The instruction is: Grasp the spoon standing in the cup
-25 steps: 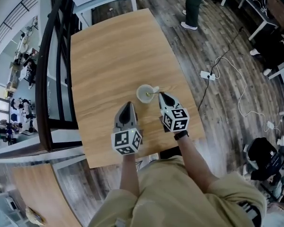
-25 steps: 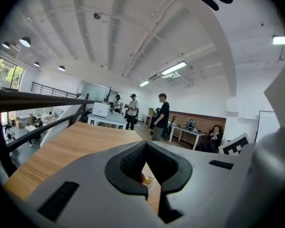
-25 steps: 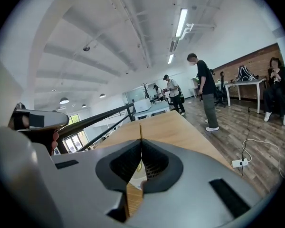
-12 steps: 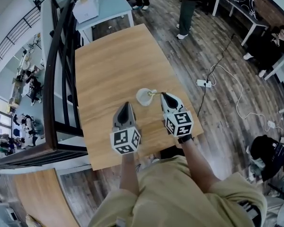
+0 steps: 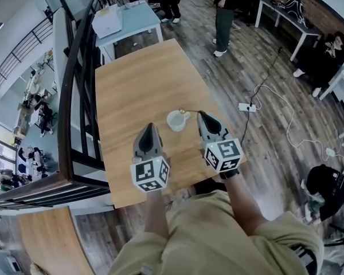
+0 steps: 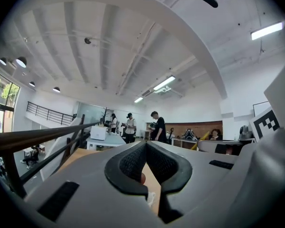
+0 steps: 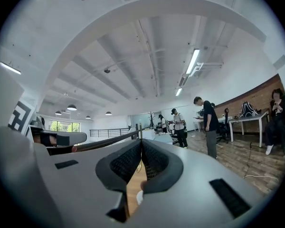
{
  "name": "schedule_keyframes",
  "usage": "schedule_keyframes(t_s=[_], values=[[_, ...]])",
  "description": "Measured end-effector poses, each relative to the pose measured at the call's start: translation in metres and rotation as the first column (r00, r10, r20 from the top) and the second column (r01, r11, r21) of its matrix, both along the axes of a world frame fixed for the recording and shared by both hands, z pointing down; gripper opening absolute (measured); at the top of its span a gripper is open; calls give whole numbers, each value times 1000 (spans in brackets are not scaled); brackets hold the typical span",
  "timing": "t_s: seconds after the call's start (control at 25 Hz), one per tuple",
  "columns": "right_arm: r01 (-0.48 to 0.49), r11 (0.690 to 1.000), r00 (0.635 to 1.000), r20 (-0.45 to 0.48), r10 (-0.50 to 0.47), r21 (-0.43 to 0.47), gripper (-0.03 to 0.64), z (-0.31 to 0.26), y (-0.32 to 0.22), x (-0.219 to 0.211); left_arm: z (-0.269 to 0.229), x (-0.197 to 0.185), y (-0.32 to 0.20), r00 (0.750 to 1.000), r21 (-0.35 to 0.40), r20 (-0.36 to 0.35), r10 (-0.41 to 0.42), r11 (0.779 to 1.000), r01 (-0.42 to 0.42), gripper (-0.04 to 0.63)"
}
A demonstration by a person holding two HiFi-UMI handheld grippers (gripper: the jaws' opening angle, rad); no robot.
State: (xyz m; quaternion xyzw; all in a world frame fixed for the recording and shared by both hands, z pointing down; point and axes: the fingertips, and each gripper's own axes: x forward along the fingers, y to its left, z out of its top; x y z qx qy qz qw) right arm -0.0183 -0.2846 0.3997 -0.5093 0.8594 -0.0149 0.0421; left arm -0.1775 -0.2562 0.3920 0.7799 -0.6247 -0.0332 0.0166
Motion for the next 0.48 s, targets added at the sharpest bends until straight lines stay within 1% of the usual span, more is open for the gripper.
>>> schedule_keyframes(t_s=[0.16, 0.48], values=[[5, 999, 1000, 17, -6, 41, 15, -27, 13, 1, -12, -1, 11, 1000, 36, 25, -11, 999, 11, 5], [-7, 997, 1000, 19, 6, 77, 15, -47, 28, 2, -33, 0, 22, 1000, 81, 26, -3, 997, 1, 5]])
